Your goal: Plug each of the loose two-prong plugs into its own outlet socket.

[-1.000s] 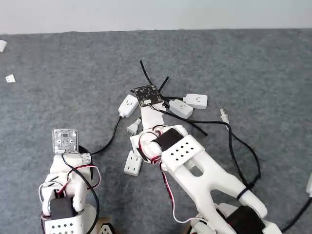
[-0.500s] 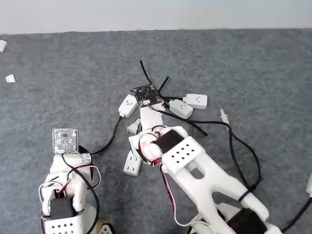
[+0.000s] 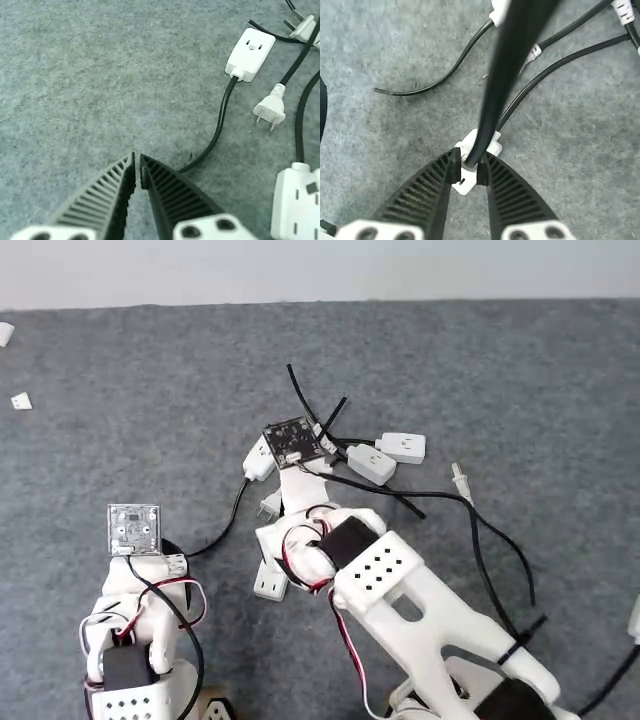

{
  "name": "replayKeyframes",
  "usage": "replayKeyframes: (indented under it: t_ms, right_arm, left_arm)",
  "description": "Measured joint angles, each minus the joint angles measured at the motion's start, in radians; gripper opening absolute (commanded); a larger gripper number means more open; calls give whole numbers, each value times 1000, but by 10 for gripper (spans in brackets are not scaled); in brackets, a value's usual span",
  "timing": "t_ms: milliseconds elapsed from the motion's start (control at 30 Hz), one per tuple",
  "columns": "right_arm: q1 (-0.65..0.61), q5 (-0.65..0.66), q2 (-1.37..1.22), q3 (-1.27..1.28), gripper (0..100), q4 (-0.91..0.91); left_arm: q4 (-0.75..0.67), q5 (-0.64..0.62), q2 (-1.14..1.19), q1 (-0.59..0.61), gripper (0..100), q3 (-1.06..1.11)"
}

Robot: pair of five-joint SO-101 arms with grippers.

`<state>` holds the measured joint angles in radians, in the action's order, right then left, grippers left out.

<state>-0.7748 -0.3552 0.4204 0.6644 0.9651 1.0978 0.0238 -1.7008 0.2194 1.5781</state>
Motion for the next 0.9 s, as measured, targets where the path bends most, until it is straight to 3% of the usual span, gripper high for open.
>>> replayKeyframes:
  t_ms: [900]
  right_arm:
    - [-3, 0, -86, 17, 9, -86]
  left_arm:
    - [0, 0, 0, 0, 13, 0]
